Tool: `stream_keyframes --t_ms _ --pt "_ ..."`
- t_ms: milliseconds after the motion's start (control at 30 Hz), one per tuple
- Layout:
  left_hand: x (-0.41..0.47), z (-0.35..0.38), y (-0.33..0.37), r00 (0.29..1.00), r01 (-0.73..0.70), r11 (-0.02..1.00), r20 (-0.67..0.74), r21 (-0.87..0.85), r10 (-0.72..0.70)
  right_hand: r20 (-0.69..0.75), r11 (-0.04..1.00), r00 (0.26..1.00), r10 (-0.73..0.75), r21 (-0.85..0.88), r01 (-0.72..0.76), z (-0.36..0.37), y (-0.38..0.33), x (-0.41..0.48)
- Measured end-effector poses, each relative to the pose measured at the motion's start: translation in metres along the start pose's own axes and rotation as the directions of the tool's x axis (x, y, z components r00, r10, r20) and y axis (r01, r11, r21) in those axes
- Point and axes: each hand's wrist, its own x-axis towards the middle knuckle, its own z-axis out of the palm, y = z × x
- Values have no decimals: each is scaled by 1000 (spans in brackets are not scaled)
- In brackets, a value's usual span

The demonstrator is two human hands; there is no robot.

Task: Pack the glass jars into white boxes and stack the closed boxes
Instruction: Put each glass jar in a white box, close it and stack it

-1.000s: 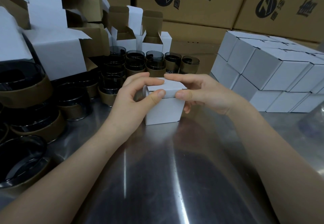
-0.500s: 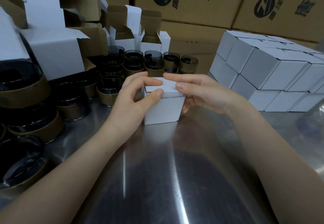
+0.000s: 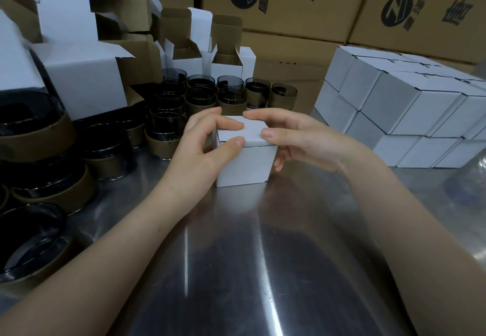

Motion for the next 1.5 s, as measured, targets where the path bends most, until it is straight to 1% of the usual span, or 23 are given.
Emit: stream_keyframes --t_ms 300,433,500,600,800,933,1133,1233,1300,1367,1433,1500 --pt "0 2 0 999 31 999 10 -17 -31 16 1000 1000 -3 -25 3 1 0 0" --pt "1 4 2 995 101 986 23 -134 -99 18 1000 1000 -1 -30 2 1 -1 1" --pt "1 4 2 994 107 981 15 -160 -105 18 999 1000 0 -33 1 1 -1 1" --pt "2 4 1 994 111 985 20 -134 -109 14 999 1000 -1 -36 2 2 -1 1" --pt "4 5 1 993 120 983 13 -136 -120 -7 999 1000 -3 -44 2 4 -4 0" --pt "3 6 2 991 134 981 11 -139 -133 -34 996 999 1 -89 -4 8 -8 -2" --pt "1 6 2 993 122 985 18 -120 -120 -117 978 993 -20 -209 -5 14 -9 -2" --pt "0 6 1 995 101 988 7 -117 -101 -166 950 981 -105 -307 50 18 -9 -2" --pt "-2 6 0 997 76 992 10 -97 -75 -182 897 964 -195 -431 100 21 -10 -1" --pt "-2 5 -1 998 68 993 20 -92 -67 -165 818 949 -270 -559 135 25 -10 0" --pt "-2 5 -3 997 74 990 28 -119 -71 -169 756 937 -305 -642 130 29 -11 0" --pt "-2 5 -4 997 81 986 33 -145 -77 -211 712 922 -326 -696 93 28 -12 1"
